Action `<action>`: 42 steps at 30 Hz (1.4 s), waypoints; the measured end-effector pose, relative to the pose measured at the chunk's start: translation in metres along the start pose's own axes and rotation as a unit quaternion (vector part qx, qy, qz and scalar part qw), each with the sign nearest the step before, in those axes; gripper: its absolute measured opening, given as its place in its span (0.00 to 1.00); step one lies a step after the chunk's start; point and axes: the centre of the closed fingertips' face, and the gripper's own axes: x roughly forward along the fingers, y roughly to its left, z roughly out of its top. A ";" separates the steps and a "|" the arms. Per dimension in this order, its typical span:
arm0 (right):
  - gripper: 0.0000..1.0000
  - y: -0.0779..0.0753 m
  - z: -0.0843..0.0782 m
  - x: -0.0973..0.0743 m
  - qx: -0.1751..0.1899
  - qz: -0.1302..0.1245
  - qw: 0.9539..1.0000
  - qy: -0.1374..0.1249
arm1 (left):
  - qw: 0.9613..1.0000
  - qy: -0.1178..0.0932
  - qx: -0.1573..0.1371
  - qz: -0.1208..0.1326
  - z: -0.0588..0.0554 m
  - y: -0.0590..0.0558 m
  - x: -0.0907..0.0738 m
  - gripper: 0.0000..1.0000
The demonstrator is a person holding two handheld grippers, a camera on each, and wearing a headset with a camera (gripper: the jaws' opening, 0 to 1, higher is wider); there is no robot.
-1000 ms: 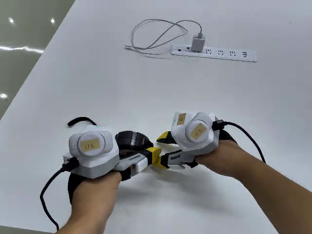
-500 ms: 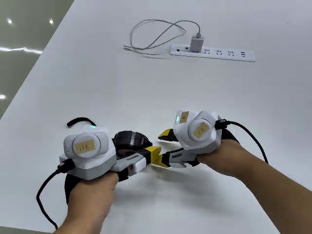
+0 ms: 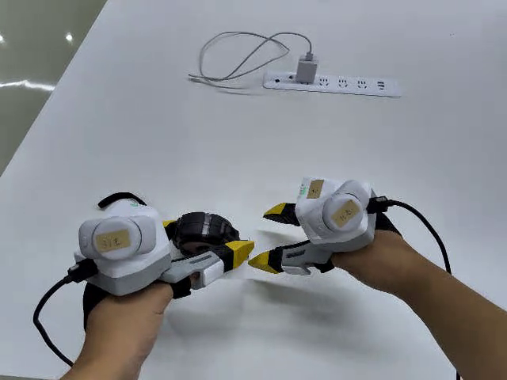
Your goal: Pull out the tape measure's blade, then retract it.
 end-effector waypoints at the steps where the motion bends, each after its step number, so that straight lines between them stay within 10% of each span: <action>1: 0.46 0.000 -0.001 -0.002 -0.001 -0.002 1.000 0.000 | 1.000 0.001 0.004 -0.003 0.000 0.000 -0.001 0.79; 42: 0.79 0.015 -0.031 -0.083 0.068 -0.066 0.995 -0.023 | 0.983 0.027 0.164 -0.073 -0.009 0.002 -0.068 0.99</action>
